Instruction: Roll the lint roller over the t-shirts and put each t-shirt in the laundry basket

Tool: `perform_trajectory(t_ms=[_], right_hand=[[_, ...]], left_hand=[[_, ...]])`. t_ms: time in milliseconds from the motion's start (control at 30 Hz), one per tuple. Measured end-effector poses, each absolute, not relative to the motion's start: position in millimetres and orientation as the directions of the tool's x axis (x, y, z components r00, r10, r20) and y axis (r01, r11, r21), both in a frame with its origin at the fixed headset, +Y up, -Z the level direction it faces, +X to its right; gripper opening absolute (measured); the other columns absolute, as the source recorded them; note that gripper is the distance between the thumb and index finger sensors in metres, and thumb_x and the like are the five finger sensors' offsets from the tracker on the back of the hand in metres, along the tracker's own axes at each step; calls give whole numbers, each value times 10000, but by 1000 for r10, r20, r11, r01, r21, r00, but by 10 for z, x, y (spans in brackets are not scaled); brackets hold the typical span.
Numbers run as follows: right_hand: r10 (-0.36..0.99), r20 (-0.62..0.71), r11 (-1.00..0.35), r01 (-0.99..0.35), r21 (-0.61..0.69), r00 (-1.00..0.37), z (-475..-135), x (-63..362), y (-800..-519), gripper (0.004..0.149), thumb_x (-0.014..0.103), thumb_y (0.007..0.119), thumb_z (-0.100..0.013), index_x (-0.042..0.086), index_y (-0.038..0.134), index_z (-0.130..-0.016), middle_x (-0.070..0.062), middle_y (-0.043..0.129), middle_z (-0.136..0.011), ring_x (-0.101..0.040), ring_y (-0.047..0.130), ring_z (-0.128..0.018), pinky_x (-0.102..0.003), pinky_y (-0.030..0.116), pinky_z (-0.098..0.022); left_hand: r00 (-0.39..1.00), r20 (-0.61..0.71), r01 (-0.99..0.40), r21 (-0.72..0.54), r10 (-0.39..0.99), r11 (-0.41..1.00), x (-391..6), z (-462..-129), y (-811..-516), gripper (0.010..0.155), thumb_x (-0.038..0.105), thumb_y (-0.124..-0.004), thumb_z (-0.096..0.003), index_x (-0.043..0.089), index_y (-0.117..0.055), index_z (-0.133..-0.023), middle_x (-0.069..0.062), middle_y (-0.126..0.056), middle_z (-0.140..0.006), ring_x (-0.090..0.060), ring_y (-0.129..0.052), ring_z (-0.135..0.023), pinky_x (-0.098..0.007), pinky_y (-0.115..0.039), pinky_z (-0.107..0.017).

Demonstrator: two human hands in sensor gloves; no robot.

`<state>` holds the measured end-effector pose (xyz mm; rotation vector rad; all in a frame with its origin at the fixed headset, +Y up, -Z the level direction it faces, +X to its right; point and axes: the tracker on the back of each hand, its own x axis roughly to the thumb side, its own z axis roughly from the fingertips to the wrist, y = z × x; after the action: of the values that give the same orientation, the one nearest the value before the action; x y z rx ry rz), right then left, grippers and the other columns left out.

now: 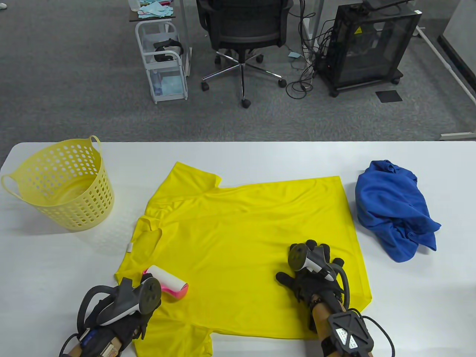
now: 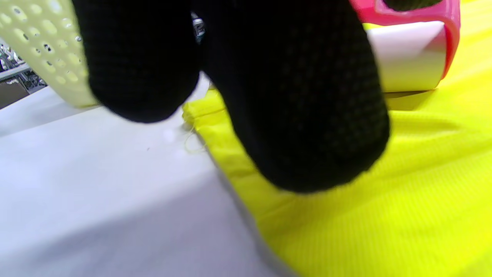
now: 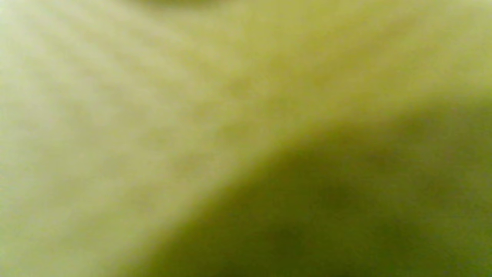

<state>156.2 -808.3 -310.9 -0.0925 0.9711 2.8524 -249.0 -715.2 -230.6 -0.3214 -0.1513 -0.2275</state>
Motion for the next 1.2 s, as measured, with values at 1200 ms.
perform_trajectory(t_ms=[1200], right_hand=[[109, -101, -783, -148, 605, -989, -3110, 1560, -8083, 877, 743, 353, -331, 330, -227, -844, -163, -346, -911, -493, -281, -821, -773, -48, -542]], left_hand=[[972, 168, 198, -212, -164, 957, -2331, -2506, -7312, 682, 602, -557, -491, 198, -450, -1030, 87, -1016, -473, 0, -1132, -139, -314, -969, -220]])
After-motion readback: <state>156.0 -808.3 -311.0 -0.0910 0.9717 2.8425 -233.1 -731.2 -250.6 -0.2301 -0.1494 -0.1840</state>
